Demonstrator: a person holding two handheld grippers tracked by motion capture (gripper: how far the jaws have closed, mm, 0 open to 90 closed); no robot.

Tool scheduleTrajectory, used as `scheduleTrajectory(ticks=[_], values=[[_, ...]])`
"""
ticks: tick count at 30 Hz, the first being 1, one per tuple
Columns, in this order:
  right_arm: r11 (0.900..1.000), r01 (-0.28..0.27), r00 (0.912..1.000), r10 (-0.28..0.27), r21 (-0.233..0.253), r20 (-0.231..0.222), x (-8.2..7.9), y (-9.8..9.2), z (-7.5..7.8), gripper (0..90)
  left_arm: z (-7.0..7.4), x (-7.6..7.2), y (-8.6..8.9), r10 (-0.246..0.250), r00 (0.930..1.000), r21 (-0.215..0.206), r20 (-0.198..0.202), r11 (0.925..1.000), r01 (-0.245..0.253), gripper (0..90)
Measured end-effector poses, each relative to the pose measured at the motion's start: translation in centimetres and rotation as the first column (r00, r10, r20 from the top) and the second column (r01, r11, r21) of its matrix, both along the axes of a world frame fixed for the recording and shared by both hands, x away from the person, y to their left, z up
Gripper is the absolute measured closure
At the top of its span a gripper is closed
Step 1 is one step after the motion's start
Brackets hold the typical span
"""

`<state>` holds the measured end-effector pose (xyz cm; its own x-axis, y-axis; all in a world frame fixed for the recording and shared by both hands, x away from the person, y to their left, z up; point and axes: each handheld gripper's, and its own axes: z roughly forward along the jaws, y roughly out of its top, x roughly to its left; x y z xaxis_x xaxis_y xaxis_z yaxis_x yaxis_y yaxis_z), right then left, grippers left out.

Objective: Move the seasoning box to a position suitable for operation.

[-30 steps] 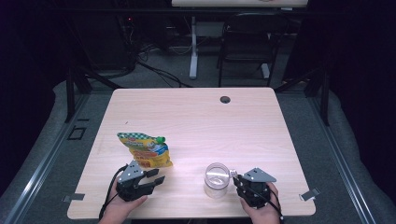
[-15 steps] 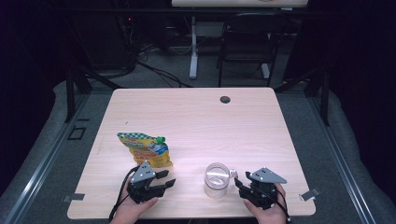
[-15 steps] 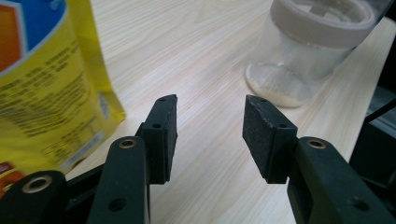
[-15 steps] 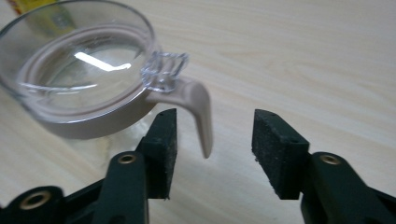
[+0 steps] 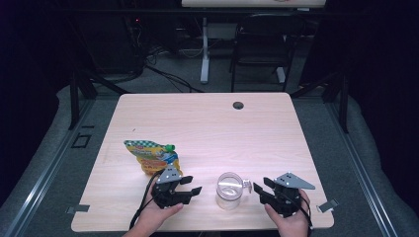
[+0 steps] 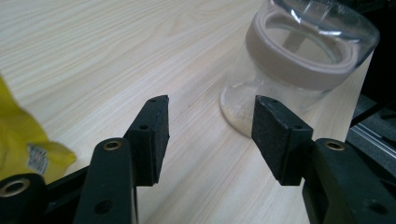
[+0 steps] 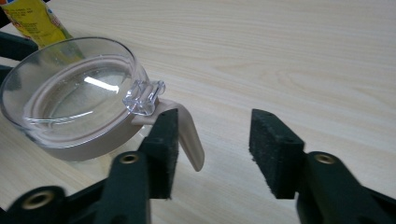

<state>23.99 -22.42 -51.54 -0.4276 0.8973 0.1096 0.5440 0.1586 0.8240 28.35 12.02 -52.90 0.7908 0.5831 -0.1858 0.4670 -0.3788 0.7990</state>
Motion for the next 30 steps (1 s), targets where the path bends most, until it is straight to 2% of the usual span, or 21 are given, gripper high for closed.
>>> scheduleTrajectory(ticks=[6, 7, 12, 17, 19, 20, 22, 24, 27, 30], values=[[1.0, -0.018, 0.9998, 0.018, -0.012, 0.001, 0.6, 0.4, 1.4, 63.1, 0.7, 0.4, -1.2, -0.007, 0.9998, 0.015, 0.021, 0.9999, 0.007, 51.2], [1.0, -0.018, 0.9998, 0.018, -0.017, 0.004, 1.0, 0.7, 2.1, 66.2, 1.1, 0.6, -1.6, -0.015, 0.9996, 0.014, 0.023, 0.9998, 0.015, 52.6], [1.0, -0.018, 0.9997, 0.018, -0.018, 0.016, 2.2, 1.2, 3.3, 69.9, 1.7, 1.3, -2.1, -0.008, 0.9996, -0.007, 0.029, 0.9999, 0.008, 59.0], [0.999, -0.033, 0.9994, 0.033, -0.009, 0.007, 2.8, 1.7, 3.2, 70.1, 1.7, 1.8, -2.2, -0.017, 0.9999, -0.042, 0.0, 0.999, 0.017, 63.9], [0.998, -0.041, 0.9979, 0.043, -0.041, 0.049, 2.5, 2.3, 2.8, 74.8, 1.5, 1.8, -2.4, -0.025, 0.9997, -0.038, -0.007, 0.999, 0.024, 68.6], [0.998, -0.042, 0.997, 0.045, -0.049, 0.063, 2.4, 2.4, 2.7, 77.1, 1.3, 1.6, -2.5, -0.031, 0.9995, -0.034, 0.004, 0.9989, 0.031, 70.9], [0.998, -0.041, 0.9966, 0.044, -0.046, 0.07, 2.2, 2.4, 2.7, 78.9, 1.2, 1.5, -2.5, -0.036, 0.9993, -0.032, 0.004, 0.9988, 0.036, 72.9], [0.999, -0.044, 0.9965, 0.046, -0.026, 0.07, 1.9, 2.5, 2.6, 83.0, 1.1, 1.1, -2.5, -0.041, 0.999, -0.027, 0.017, 0.9988, 0.041, 79.7], [0.998, -0.06, 0.9972, 0.061, -0.035, 0.043, 1.6, 2.4, 2.4, 85.2, 1.2, 0.8, -2.5, -0.05, 0.9985, -0.029, 0.022, 0.9983, 0.05, 85.6], [0.998, -0.062, 0.9977, 0.063, -0.016, 0.026, 1.4, 2.1, 2.3, 85.7, 1.2, 0.6, -2.6, -0.07, 0.9973, -0.029, 0.022, 0.997, 0.071, 89.4]])
